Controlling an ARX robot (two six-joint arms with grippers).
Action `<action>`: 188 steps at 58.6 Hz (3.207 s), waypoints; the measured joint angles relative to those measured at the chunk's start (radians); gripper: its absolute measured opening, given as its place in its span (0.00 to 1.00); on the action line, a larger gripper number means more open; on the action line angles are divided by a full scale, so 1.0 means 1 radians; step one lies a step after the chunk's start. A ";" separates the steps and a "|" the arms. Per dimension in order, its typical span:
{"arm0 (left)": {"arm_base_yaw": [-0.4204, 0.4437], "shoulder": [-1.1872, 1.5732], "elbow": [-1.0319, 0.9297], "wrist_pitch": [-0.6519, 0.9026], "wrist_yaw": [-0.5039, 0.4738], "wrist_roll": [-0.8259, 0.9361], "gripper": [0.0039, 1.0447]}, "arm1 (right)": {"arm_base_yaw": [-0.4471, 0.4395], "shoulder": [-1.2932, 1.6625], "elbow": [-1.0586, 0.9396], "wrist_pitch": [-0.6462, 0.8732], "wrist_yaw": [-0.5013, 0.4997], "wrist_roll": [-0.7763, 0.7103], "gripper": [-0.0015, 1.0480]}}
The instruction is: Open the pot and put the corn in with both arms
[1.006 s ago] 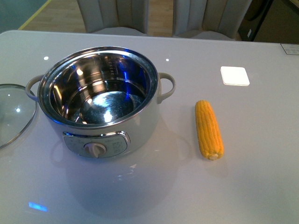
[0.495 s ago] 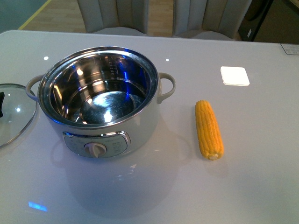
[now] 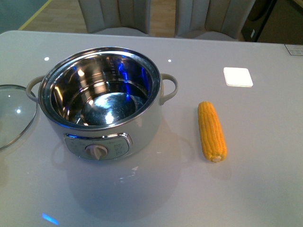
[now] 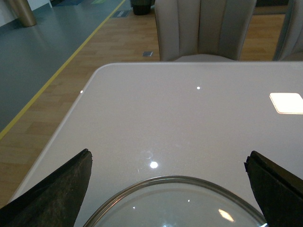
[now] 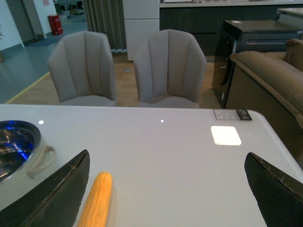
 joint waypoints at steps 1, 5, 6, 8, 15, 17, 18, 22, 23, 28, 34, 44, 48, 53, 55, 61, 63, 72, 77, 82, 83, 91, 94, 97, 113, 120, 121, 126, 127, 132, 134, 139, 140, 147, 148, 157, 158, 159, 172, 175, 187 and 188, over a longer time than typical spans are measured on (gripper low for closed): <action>-0.001 -0.018 -0.016 0.006 0.000 -0.002 0.94 | 0.000 0.000 0.000 0.000 0.000 0.000 0.92; -0.006 -0.085 -0.082 0.038 0.001 -0.005 0.94 | 0.000 0.000 0.000 0.000 0.000 0.000 0.92; -0.006 -0.095 -0.092 0.043 0.001 -0.005 0.94 | 0.000 0.000 0.000 0.000 0.000 0.000 0.92; -0.009 -0.128 -0.124 0.058 0.004 -0.005 0.94 | 0.000 0.000 0.000 0.000 0.000 0.000 0.92; -0.023 -0.269 -0.256 0.100 0.011 -0.008 0.94 | 0.000 0.000 0.000 0.000 0.000 0.000 0.92; -0.026 -0.304 -0.290 0.106 0.011 -0.010 0.94 | 0.000 0.000 0.000 0.000 0.000 0.000 0.92; -0.029 -0.327 -0.311 0.109 0.011 -0.011 0.94 | 0.000 0.000 0.000 0.000 0.000 0.000 0.92; -0.038 -0.404 -0.382 0.116 0.015 -0.014 0.94 | 0.000 0.000 0.000 0.000 0.000 0.000 0.92; -0.039 -0.414 -0.391 0.117 0.015 -0.014 0.94 | 0.000 0.000 0.000 0.000 0.000 0.000 0.92; -0.050 -0.489 -0.463 0.118 0.014 -0.014 0.94 | 0.000 0.000 0.000 0.000 0.000 0.000 0.92; -0.062 -0.562 -0.536 0.117 -0.003 -0.015 0.94 | 0.000 0.000 0.000 0.000 0.000 0.000 0.92; -0.089 -0.700 -0.635 0.115 -0.029 -0.022 0.94 | 0.000 0.000 0.000 0.000 0.000 0.000 0.92; -0.103 -0.752 -0.668 0.105 -0.037 -0.027 0.94 | 0.000 0.000 0.000 0.000 0.000 0.000 0.92; -0.119 -0.807 -0.705 0.092 -0.051 -0.033 0.94 | 0.000 0.000 0.000 0.000 0.000 0.000 0.92; -0.123 -0.827 -0.718 0.087 -0.055 -0.034 0.94 | 0.000 0.000 0.000 0.000 0.000 0.000 0.92; -0.134 -0.898 -0.766 0.067 -0.069 -0.042 0.94 | 0.000 0.000 0.000 0.000 0.000 0.000 0.92; -0.137 -0.917 -0.780 0.060 -0.074 -0.045 0.94 | 0.000 0.000 0.000 0.000 0.000 0.000 0.92; -0.186 -0.981 -0.809 0.024 -0.110 -0.046 0.94 | 0.000 0.000 0.000 0.000 0.000 0.000 0.92; -0.213 -1.017 -0.821 0.002 -0.135 -0.048 0.94 | 0.000 0.000 0.000 0.000 0.000 0.000 0.92; -0.229 -1.047 -0.832 -0.026 -0.159 -0.066 0.94 | 0.000 0.000 0.000 0.000 0.000 0.000 0.92; -0.233 -1.052 -0.834 -0.031 -0.167 -0.072 0.94 | 0.000 0.000 0.000 0.000 0.000 0.000 0.92; -0.261 -1.094 -0.853 -0.059 -0.233 -0.118 0.94 | 0.000 0.000 0.000 0.000 0.000 0.000 0.92; -0.265 -1.113 -0.864 -0.072 -0.246 -0.140 0.94 | 0.000 0.000 0.000 0.000 0.000 0.000 0.92; -0.265 -1.135 -0.874 -0.088 -0.262 -0.158 0.94 | 0.000 0.000 0.000 0.000 0.000 0.000 0.92; -0.265 -1.163 -0.884 -0.105 -0.267 -0.195 0.94 | 0.000 0.000 0.000 0.000 0.000 0.000 0.92; -0.265 -1.163 -0.884 -0.105 -0.267 -0.198 0.94 | 0.000 0.000 0.000 0.000 0.000 0.000 0.92; -0.265 -1.163 -0.884 -0.105 -0.267 -0.198 0.94 | 0.000 0.000 0.000 0.000 0.000 0.000 0.92; -0.265 -1.163 -0.884 -0.105 -0.267 -0.198 0.94 | 0.000 0.000 0.000 0.000 0.000 0.000 0.92; -0.265 -1.163 -0.884 -0.105 -0.267 -0.198 0.94 | 0.000 0.000 0.000 0.000 0.000 0.000 0.92; -0.265 -1.163 -0.884 -0.105 -0.267 -0.198 0.94 | 0.000 0.000 0.000 0.000 0.000 0.000 0.92; -0.265 -1.163 -0.884 -0.105 -0.267 -0.198 0.94 | 0.000 0.000 0.000 0.000 0.000 0.000 0.92; -0.267 -1.192 -0.884 -0.151 -0.259 -0.196 0.88 | 0.000 0.000 0.000 0.000 0.000 0.000 0.92; -0.271 -1.212 -0.887 -0.173 -0.262 -0.196 0.84 | 0.000 0.000 0.000 0.000 0.000 0.000 0.92; -0.306 -1.339 -0.913 -0.260 -0.290 -0.196 0.62 | 0.000 0.000 0.000 0.000 0.000 0.000 0.92; -0.311 -1.356 -0.917 -0.272 -0.292 -0.196 0.58 | 0.000 0.000 0.000 0.000 0.000 0.000 0.92; -0.350 -1.490 -0.950 -0.379 -0.330 -0.196 0.31 | 0.000 0.000 0.000 0.000 0.000 0.000 0.92; -0.354 -1.507 -0.953 -0.393 -0.336 -0.196 0.27 | 0.000 0.000 0.000 0.000 0.000 0.000 0.92; -0.356 -1.515 -0.954 -0.399 -0.338 -0.196 0.26 | 0.000 0.000 0.000 0.000 0.000 0.000 0.92; -0.462 -1.696 -0.977 -0.554 -0.437 -0.196 0.03 | 0.000 0.000 0.000 0.000 0.000 0.000 0.92; -0.465 -1.733 -0.977 -0.585 -0.441 -0.196 0.03 | 0.000 0.000 0.000 0.000 0.000 0.000 0.92; -0.467 -1.870 -0.977 -0.710 -0.446 -0.197 0.03 | 0.000 0.000 0.000 0.000 0.000 0.000 0.92; -0.467 -1.883 -0.977 -0.721 -0.446 -0.197 0.03 | 0.000 0.000 0.000 0.000 0.000 0.000 0.92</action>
